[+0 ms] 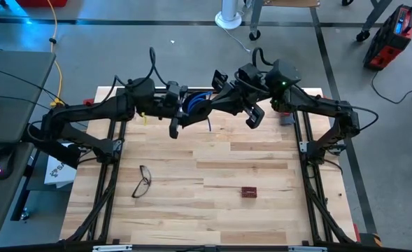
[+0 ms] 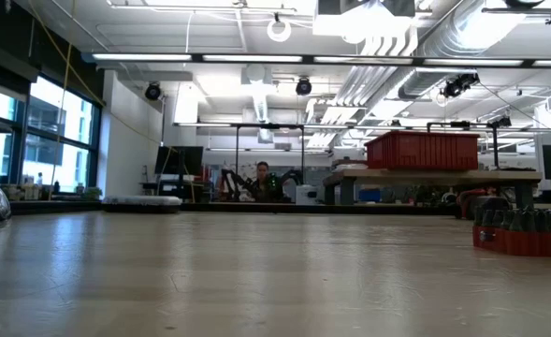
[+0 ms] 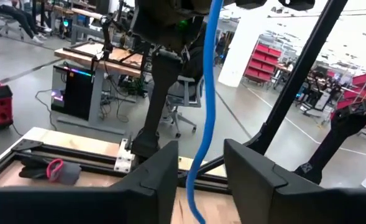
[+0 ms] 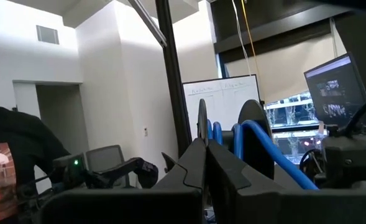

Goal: Coil cords
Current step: Coil the blue wire onto the spool

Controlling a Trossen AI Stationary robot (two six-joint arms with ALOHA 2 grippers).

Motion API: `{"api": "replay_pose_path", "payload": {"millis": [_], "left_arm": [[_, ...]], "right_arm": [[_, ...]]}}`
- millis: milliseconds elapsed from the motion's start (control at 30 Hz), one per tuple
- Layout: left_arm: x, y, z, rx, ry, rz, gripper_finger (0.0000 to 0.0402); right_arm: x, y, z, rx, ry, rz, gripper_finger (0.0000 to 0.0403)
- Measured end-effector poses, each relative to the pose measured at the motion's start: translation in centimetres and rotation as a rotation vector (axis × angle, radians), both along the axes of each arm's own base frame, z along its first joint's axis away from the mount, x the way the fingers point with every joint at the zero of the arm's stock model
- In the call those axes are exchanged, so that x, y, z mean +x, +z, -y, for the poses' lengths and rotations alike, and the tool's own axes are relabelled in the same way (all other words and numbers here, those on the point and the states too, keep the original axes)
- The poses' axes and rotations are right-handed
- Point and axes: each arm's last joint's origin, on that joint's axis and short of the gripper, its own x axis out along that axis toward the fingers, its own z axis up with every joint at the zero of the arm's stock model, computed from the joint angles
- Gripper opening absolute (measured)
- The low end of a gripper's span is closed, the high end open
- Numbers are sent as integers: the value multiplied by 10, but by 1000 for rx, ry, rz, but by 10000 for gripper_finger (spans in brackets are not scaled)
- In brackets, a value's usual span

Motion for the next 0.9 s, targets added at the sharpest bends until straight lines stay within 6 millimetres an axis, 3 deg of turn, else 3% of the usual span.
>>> {"api": "replay_pose_path", "payload": {"millis": [400,700,900], "left_arm": [[-1,3,0,-14,-9,5,9],[-3,-1,1,-91,-10,-56,2],[-29,13,8,-181,-81,-62,1]], "right_arm": [[0,0,0,0,0,0,0],[-1,0,0,-11,6,-7,0],[-12,3,5,-48,-64,-37,0]]}}
